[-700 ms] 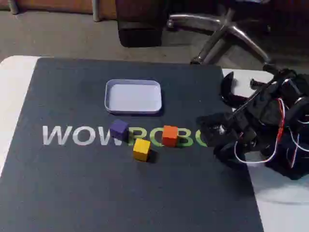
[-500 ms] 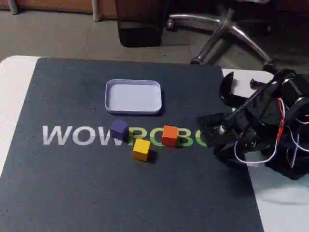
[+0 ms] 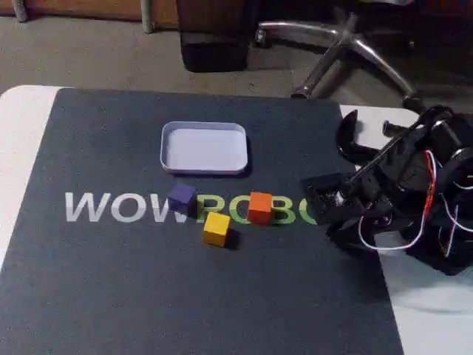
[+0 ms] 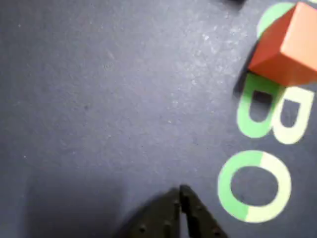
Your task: Move blocks one by one until all three blocks are in the tray.
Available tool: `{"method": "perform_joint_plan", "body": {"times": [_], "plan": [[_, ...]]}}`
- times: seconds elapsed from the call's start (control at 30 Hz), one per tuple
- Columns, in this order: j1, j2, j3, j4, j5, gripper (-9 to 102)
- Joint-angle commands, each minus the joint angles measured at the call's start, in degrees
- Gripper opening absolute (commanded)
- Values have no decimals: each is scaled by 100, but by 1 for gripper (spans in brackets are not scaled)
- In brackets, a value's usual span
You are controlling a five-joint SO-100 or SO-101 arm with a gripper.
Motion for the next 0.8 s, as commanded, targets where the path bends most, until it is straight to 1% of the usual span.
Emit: {"method": "perform_joint_plan", "body": {"times": [0.0,0.37,0.47,0.5,0.53,0.67,0.7,0.77], "plan": [[35,9,-18,97,9,-3],[35,9,-18,97,-9,-3],[-193,9,-18,97,-9,-5],[-229,9,-18,-9,-88,-8],[-202,9,-18,-202,-97,-8],[185,9,-105,-1433,9,-8],[290,9,-220,-1617,176,-8],[299,9,-580,-1582,404,-8]]}}
